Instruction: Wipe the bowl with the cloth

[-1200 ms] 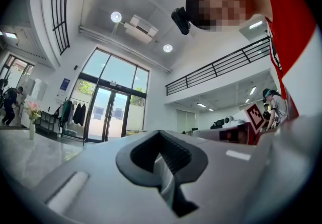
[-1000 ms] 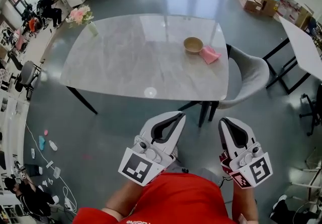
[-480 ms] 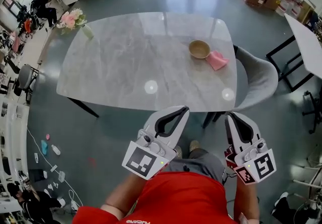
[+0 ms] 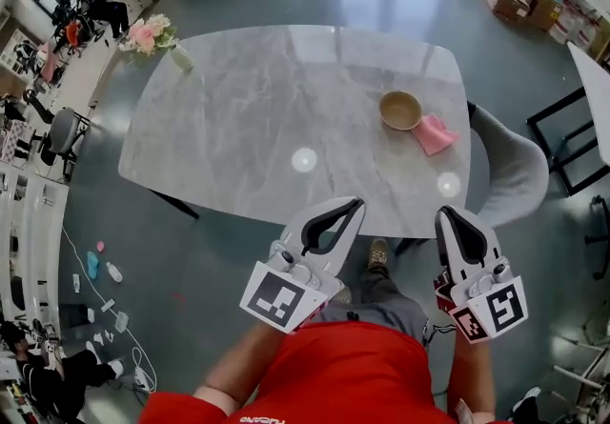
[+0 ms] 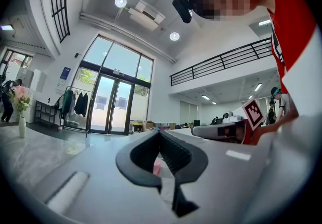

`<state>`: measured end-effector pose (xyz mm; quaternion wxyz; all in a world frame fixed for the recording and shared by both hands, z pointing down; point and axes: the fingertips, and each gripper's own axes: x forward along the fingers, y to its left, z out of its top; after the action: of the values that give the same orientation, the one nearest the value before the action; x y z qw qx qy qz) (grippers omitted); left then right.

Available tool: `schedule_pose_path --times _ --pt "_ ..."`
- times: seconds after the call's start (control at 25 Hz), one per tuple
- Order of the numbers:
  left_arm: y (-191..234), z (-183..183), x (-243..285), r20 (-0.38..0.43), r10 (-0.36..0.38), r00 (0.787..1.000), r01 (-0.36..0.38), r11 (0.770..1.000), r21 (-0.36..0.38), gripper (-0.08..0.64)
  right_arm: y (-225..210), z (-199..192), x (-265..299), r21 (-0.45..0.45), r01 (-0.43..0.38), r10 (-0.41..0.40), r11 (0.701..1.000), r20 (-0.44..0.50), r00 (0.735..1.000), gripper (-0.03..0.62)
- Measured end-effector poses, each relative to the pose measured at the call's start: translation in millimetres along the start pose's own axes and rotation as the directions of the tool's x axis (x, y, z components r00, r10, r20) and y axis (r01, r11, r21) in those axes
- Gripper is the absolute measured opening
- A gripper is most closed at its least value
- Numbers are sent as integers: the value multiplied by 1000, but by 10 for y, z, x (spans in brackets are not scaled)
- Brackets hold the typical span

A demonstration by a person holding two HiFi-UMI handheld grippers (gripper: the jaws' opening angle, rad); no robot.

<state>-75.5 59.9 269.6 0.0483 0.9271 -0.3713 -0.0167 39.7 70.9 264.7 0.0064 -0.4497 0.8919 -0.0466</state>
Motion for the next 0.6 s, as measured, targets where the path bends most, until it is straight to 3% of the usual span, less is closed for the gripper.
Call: schedule_pose_path --times 0.2,0.6 --pt "204 -56 326 -27 34 999 -33 999 41 6 -334 -40 263 -4 -29 29 1000 -7 1000 3" --pt "528 -151 938 -65 67 996 -66 998 19 6 -966 -139 747 -24 -71 69 997 -59 996 3"
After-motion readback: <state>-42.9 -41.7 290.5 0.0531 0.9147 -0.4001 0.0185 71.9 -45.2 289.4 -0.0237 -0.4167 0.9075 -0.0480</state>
